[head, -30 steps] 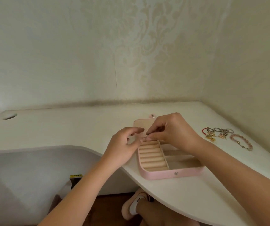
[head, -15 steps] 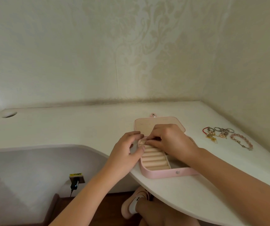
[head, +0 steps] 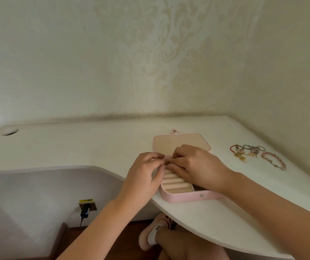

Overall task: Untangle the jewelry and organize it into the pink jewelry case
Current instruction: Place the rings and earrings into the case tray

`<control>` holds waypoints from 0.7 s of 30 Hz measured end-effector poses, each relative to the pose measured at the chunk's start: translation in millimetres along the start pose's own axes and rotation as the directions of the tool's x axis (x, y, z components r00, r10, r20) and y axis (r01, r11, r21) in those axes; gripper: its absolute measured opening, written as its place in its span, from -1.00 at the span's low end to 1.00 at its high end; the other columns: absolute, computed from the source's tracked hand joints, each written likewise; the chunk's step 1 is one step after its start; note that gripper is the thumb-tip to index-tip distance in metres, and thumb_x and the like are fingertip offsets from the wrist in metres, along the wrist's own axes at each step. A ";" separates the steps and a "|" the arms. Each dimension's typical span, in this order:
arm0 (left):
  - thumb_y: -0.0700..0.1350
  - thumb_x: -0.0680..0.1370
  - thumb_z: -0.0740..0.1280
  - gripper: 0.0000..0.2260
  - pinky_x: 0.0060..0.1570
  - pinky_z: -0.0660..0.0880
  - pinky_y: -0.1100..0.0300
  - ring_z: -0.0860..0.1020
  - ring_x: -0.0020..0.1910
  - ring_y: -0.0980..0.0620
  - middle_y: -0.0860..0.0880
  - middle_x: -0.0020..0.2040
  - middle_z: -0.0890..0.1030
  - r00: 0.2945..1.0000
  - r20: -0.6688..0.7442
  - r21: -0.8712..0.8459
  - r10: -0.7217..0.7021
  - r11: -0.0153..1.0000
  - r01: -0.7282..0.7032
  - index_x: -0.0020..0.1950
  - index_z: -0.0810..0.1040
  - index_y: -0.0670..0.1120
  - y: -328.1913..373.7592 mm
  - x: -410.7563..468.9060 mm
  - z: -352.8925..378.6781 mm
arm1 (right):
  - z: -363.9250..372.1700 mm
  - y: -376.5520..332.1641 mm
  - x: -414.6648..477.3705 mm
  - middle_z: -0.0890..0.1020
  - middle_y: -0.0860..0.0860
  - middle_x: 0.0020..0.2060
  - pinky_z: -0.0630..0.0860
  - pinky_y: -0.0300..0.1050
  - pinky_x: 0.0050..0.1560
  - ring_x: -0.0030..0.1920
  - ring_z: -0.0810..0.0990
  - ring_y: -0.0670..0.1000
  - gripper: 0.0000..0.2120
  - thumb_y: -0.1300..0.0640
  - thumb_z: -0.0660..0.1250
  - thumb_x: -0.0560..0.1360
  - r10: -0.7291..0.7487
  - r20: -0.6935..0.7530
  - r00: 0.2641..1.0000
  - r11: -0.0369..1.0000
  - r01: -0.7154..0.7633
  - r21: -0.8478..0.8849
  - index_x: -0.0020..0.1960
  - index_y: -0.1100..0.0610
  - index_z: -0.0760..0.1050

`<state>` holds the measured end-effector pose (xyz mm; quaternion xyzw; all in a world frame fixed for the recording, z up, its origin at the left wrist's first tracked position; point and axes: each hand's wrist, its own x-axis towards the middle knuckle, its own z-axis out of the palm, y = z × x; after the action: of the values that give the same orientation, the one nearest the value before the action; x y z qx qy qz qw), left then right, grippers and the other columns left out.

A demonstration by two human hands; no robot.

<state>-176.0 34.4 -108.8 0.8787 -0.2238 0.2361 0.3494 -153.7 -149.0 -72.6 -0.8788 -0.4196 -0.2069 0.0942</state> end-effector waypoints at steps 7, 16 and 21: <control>-0.19 0.57 0.30 -0.81 0.12 0.22 0.60 0.42 0.09 0.29 0.22 0.03 0.51 0.998 0.059 -0.015 0.025 1.000 -0.024 0.08 0.68 -0.04 0.7 3.4 -4.1 | -62.2 84.2 -25.8 0.67 0.10 0.02 0.38 -0.22 0.03 0.06 0.61 0.11 -0.82 0.29 0.30 0.53 0.655 -0.017 0.756 0.755 -0.653 0.056 0.06 0.21 0.65; -0.22 0.57 0.31 -0.79 0.14 0.28 0.55 0.46 0.10 0.30 0.33 0.04 0.47 0.994 0.106 -0.049 -0.016 0.999 0.022 0.12 0.65 0.00 2.7 4.9 -5.9 | -69.0 148.2 -56.9 0.67 -0.02 -0.34 0.39 -0.32 -0.32 -0.30 0.56 -0.14 -0.90 0.24 0.54 0.34 0.844 0.274 0.461 0.475 -0.880 0.017 -0.15 0.15 0.70; -0.21 0.57 0.30 -0.76 0.14 0.33 0.50 0.47 0.13 0.32 0.23 0.08 0.54 0.994 0.102 -0.083 -0.036 0.996 0.045 0.21 0.59 -0.02 3.4 2.5 -7.4 | -69.3 153.8 -46.8 0.64 -0.05 -0.46 0.41 -0.34 -0.39 -0.39 0.58 -0.10 -0.86 0.21 0.58 0.30 0.849 0.341 0.403 0.444 -0.895 -0.047 -0.16 0.19 0.69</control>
<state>-177.8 36.9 -100.8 0.8780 -0.2330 0.1749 0.3798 -80.4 -302.1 -30.0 -0.9788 0.0791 0.0466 0.1829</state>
